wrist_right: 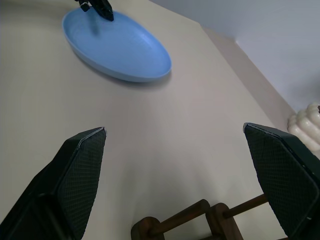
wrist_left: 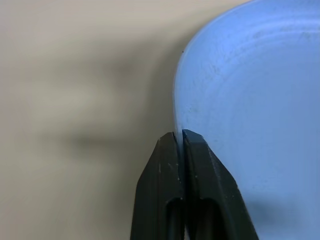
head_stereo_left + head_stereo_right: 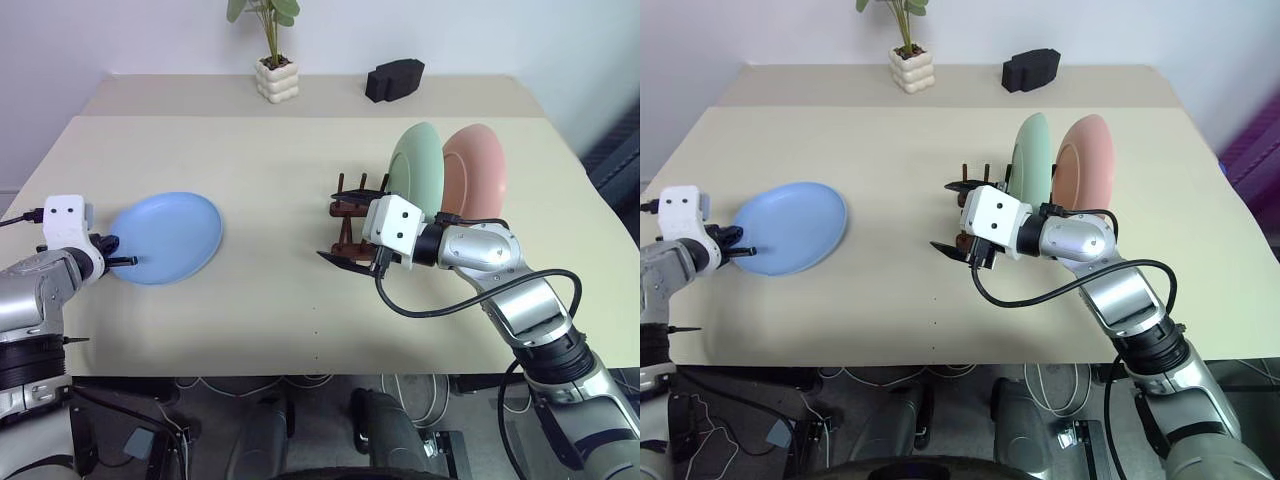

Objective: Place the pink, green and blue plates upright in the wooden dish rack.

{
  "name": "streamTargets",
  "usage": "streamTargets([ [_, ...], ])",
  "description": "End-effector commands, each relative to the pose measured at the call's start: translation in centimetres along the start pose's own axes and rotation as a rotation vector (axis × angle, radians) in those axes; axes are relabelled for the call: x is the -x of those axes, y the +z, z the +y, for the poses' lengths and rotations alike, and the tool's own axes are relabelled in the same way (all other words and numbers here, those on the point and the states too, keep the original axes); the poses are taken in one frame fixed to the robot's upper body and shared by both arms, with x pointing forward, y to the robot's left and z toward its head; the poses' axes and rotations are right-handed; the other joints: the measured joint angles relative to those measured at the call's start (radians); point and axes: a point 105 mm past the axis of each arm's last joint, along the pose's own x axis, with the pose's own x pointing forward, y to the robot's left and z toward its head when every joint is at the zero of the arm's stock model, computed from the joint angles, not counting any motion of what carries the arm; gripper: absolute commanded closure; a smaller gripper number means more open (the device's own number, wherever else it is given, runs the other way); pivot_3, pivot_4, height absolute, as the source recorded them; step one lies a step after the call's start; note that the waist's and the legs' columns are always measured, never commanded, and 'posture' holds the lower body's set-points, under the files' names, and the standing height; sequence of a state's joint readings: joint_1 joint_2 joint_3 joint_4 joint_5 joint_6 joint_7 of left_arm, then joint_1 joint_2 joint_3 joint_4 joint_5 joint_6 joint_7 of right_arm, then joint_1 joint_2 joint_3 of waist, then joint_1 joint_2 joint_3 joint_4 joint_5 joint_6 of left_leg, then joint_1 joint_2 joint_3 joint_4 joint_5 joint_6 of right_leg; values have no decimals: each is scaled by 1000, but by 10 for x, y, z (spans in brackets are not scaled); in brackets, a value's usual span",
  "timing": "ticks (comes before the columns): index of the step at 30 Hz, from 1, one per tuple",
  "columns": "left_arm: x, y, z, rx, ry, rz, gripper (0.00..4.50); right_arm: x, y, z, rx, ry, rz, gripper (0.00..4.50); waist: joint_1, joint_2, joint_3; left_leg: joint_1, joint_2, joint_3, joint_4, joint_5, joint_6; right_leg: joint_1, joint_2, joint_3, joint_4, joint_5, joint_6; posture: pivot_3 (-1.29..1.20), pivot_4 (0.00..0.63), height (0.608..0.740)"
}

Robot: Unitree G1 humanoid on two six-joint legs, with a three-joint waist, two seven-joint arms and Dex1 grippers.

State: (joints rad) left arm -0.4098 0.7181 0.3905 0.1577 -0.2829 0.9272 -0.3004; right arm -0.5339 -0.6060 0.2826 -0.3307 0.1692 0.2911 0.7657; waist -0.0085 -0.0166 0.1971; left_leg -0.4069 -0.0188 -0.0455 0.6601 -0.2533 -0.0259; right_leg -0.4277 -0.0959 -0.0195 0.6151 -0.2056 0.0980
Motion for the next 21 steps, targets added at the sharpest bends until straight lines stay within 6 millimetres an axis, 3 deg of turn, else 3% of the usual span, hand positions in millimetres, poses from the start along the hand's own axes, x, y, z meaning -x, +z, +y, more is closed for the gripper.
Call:
streamTargets([
  [1,-2,22,-23,-21,-55,-99,4464,5,14,-8,51,-33,-35,0,7,0,0,0,0,0,0,0,0,0,0,0,0,0,0,0,150,740],
  [3,0,40,-36,-20,-95,-172,4464,5,14,-9,61,-36,-32,0,16,-1,0,0,0,0,0,0,0,0,0,0,0,0,0,0,150,740],
  [5,9,83,-61,-40,-152,-341,4464,4,17,-13,84,-55,-38,0,25,-2,0,-1,-1,0,1,0,0,0,0,0,0,0,0,0,150,740],
  [10,40,153,-113,-110,-242,-589,4464,-2,23,-26,181,-121,-36,0,19,-4,0,-3,-2,-2,2,0,-1,0,-1,-2,-2,1,2,0,150,740],
  [16,75,198,-161,-186,-307,-750,4464,-16,29,-36,339,-197,-40,0,0,-4,0,-2,-2,-1,0,1,-1,0,0,-2,-1,2,3,0,150,740],
  [21,87,210,-174,-206,-331,-781,4464,-24,33,-44,420,-249,-39,0,-10,-4,1,-2,-1,-2,0,1,-1,-1,0,-1,0,2,3,0,150,740],
])
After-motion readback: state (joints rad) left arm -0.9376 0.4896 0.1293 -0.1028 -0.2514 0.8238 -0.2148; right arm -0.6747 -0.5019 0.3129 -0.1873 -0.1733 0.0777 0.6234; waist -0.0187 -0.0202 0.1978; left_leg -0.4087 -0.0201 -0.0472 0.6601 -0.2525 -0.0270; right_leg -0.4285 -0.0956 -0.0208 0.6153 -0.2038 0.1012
